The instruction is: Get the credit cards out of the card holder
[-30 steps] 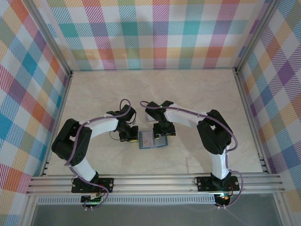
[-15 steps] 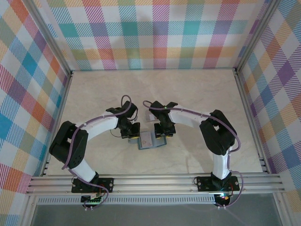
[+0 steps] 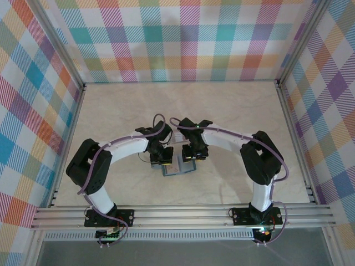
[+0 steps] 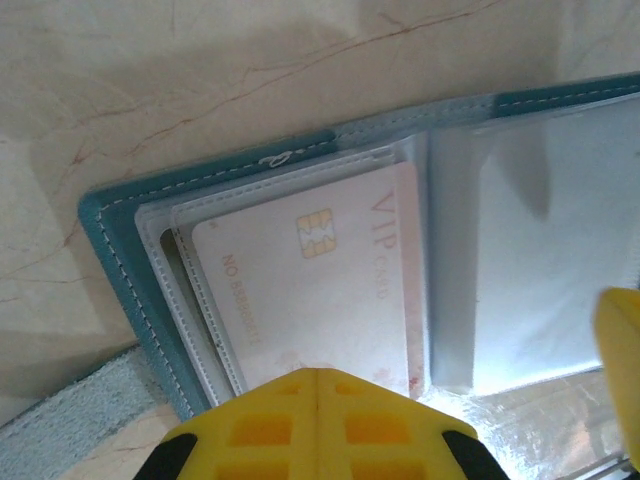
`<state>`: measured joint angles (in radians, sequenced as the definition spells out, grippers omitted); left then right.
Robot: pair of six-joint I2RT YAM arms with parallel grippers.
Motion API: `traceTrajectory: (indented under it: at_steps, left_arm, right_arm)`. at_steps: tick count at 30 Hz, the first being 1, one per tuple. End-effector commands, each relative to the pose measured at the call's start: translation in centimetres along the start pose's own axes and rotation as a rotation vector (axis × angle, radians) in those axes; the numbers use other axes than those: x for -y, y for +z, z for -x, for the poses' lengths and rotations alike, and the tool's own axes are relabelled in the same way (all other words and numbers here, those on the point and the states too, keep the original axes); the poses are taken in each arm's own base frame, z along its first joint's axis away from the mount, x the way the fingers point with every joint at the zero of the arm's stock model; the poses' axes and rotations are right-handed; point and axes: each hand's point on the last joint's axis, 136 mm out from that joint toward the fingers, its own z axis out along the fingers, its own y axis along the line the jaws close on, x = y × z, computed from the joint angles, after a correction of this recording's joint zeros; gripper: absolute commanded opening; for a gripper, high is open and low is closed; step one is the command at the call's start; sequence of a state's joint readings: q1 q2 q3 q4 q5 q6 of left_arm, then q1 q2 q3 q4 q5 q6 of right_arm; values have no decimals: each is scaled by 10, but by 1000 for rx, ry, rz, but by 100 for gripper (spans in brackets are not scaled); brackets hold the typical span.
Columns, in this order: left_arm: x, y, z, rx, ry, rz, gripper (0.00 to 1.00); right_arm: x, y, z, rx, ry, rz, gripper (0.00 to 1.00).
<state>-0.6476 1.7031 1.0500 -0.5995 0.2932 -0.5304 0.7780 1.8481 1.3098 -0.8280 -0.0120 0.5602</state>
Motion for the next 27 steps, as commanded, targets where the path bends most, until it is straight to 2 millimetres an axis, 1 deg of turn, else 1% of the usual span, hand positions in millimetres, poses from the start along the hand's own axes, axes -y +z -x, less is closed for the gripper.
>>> traceTrajectory:
  at_steps: [1, 5, 10, 12, 15, 19, 21, 27]
  left_arm:
    - [-5, 5, -4, -6, -9, 33, 1]
    - [-14, 7, -5, -11, -4, 75, 1]
    - [-22, 12, -8, -19, 1, 105, 0]
    - [-24, 14, -10, -25, 0, 108, 0]
    - [-25, 16, -10, -25, -2, 107, 0]
    - [-27, 16, -11, -24, -1, 113, 0]
    - [-28, 15, -11, -25, -1, 118, 0]
    - [-28, 14, -11, -23, -1, 117, 0]
  right_arm:
    - [-1, -17, -2, 22, 5, 22, 49]
    - [-11, -25, 0, 27, 26, 78, 49]
    - [-40, -31, 6, 26, 70, 259, 45]
    - [-53, -32, 9, 20, 100, 353, 41]
    - [-69, -28, 12, -4, 135, 462, 32]
    - [-77, -15, 14, -35, 154, 508, 28]
    - [-78, -8, 13, -52, 160, 512, 28]
    - [-80, 8, 12, -88, 171, 525, 31]
